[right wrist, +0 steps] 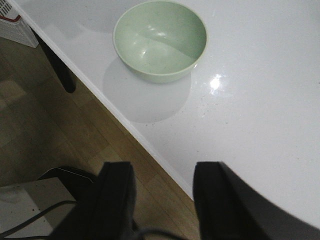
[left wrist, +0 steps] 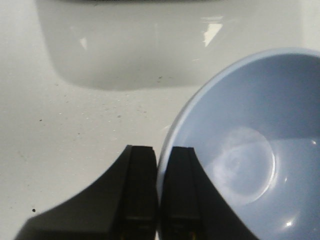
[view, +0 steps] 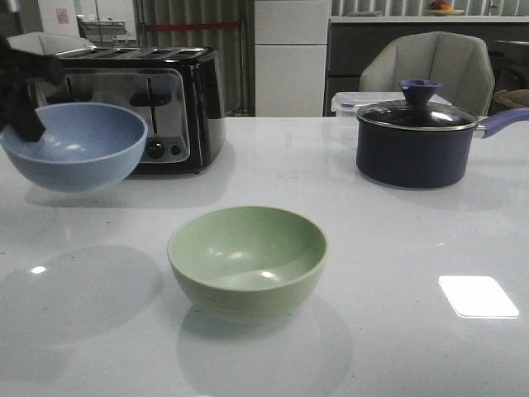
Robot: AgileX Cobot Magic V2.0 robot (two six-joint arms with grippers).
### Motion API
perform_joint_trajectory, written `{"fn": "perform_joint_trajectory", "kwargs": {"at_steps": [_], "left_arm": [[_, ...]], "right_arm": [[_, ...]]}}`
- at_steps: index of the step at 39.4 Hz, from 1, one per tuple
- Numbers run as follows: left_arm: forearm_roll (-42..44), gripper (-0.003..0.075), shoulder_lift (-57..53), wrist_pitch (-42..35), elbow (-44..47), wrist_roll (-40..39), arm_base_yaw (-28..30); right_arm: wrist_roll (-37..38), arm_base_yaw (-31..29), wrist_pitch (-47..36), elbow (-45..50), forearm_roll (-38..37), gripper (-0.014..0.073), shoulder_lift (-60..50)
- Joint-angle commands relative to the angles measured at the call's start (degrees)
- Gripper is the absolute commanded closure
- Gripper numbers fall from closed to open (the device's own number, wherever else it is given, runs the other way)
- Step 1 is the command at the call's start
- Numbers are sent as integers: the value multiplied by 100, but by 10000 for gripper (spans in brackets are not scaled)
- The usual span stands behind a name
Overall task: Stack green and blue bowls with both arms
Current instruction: 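Lift the blue bowl with the left gripper and carry it over the green bowl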
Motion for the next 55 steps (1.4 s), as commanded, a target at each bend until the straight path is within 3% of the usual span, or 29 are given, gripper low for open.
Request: {"fn": "perform_joint_trajectory", "kwargs": {"at_steps": [1,10,24,55], "left_arm": [[-78,622,-490,134,-320,136,-284],[-90,622,-547,1015,-950,148,-1177],[-184,622,-536,937,-1020,148,-2248],[-576,622,910,891,-1020,148,-2330]], "right_arm": [[-74,-1,-309,-158,47,192,1],[-74,-1,-309,-158,47,192,1],[-74,-1,-304,-158,47,192,1],[-74,-1,-304,-158,47,192,1]]}}
